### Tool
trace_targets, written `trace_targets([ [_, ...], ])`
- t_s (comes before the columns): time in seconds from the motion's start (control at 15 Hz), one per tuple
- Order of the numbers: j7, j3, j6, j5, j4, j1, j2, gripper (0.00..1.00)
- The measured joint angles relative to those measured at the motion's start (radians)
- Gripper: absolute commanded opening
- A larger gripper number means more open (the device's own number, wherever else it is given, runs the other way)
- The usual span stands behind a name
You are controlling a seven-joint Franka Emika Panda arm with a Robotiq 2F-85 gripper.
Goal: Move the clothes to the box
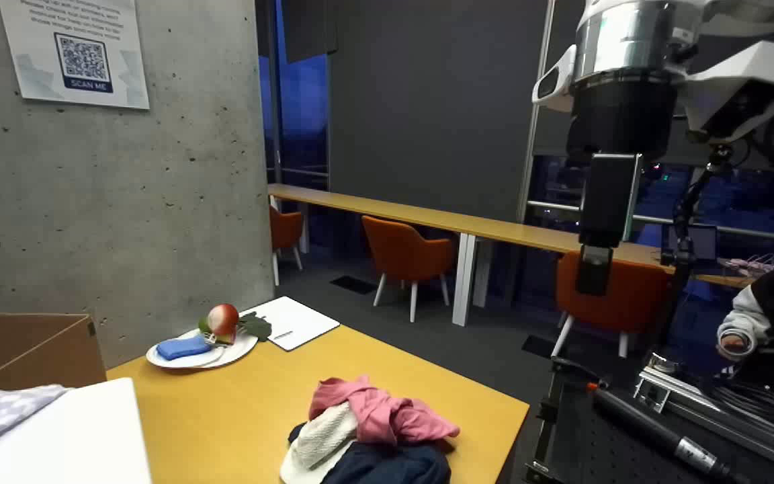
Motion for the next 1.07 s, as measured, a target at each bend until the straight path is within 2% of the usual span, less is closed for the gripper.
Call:
trace_targets([
  [0.53,0.0,0.003,0.012,-0.011,0.001,-0.002,0.002,1.0],
  [0.73,0.017,0.033,0.146,-0.108,0.021,-0.033,0.066,1.0],
  [1.07,0.121,0.063,0.492,-0.339,0.08,-0.142,0.376,1.0],
])
